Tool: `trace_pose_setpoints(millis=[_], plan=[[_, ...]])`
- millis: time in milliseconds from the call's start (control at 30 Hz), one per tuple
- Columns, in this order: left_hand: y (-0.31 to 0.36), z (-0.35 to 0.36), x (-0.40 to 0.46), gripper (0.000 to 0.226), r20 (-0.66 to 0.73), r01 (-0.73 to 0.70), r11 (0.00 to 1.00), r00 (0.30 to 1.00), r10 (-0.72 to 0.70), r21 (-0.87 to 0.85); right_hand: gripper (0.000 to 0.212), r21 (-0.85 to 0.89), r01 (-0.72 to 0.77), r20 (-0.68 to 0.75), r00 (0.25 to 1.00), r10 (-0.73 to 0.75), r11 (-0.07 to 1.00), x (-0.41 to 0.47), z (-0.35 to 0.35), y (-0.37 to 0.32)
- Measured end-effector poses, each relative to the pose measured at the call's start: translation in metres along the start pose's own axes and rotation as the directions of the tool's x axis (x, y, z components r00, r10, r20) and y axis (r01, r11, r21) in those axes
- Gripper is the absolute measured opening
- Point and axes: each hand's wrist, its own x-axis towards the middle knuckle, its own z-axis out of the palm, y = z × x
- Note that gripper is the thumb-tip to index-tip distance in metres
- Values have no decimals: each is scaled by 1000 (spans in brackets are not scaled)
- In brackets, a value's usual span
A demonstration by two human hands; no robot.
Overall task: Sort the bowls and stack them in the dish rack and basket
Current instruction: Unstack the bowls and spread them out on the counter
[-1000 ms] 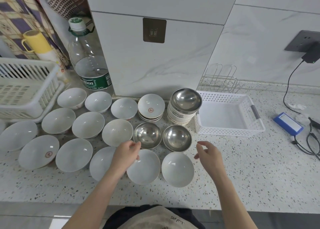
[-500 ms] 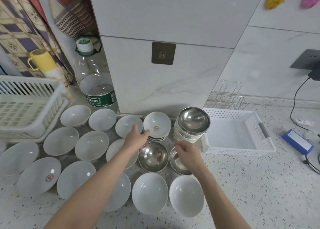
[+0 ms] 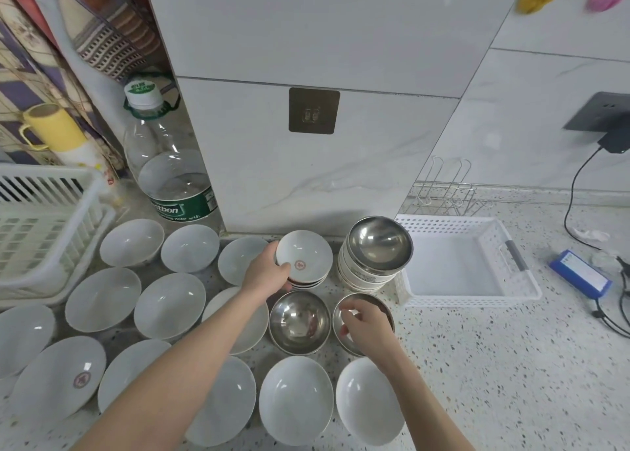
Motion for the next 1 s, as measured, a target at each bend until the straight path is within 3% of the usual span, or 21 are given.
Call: trace_pose_setpoints(millis=[300,467,733,1000], plan=[[7,-2,1,62,59,48,989,997,-40,-140,19,-18,-13,-4,1000,13,1000,12,6,-9],[8,-14,-12,58,70,108,929,994,-89,-353,17,22,-9,-8,1000,9,1000,18,10,-14],[-15,-52,-45,45,107,135,619,991,-82,-774,29,0,-81,-98,992,80,997,41,35,-38],[-46,-74,-59,33,159,200,304,975,-154,-932,40,-139,-124,-180,979,98,983,69,57,-51]])
